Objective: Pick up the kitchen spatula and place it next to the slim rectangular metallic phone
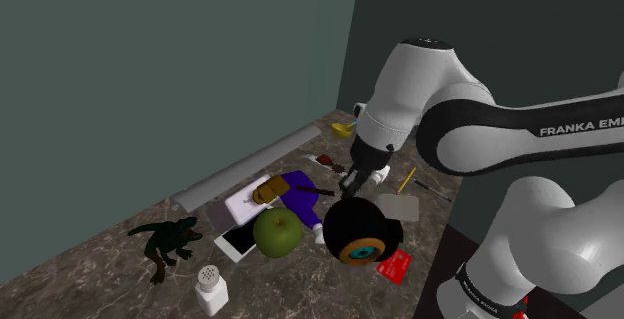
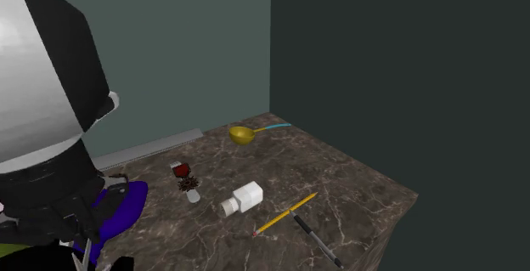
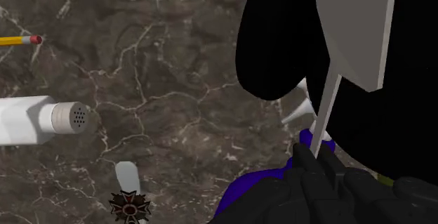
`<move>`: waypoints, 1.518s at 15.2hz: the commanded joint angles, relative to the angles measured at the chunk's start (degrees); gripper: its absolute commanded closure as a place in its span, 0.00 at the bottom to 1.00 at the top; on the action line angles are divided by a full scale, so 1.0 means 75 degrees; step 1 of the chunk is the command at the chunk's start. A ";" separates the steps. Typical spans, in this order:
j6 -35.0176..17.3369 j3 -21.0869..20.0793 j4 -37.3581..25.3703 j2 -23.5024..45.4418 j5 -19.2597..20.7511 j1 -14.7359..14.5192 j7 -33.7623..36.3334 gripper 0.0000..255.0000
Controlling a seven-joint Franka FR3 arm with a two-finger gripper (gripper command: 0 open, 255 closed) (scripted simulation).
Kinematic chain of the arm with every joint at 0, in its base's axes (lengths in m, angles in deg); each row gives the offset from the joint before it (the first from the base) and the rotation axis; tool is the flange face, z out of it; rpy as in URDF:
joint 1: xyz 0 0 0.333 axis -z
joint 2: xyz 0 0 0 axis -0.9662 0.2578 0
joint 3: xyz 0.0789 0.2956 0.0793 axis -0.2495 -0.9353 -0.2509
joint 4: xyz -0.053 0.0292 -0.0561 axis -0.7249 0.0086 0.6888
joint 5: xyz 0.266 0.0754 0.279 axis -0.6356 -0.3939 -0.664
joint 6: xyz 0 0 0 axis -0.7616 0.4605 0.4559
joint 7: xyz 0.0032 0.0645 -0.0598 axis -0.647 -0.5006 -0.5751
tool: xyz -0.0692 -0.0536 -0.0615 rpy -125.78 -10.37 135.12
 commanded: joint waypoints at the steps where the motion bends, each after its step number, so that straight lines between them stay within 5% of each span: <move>1: 0.0573 -0.0312 -0.0055 0.0190 -0.0160 -0.0207 0.0387 1.00; 8: 0.0371 -0.1554 -0.0991 0.1192 -0.0491 -0.0581 0.1843 1.00; 15: 0.0189 -0.2823 -0.2315 0.2584 -0.0192 -0.0563 0.3442 1.00; 23: -0.0753 -0.3068 -0.1828 0.3085 -0.0032 -0.0512 0.3641 1.00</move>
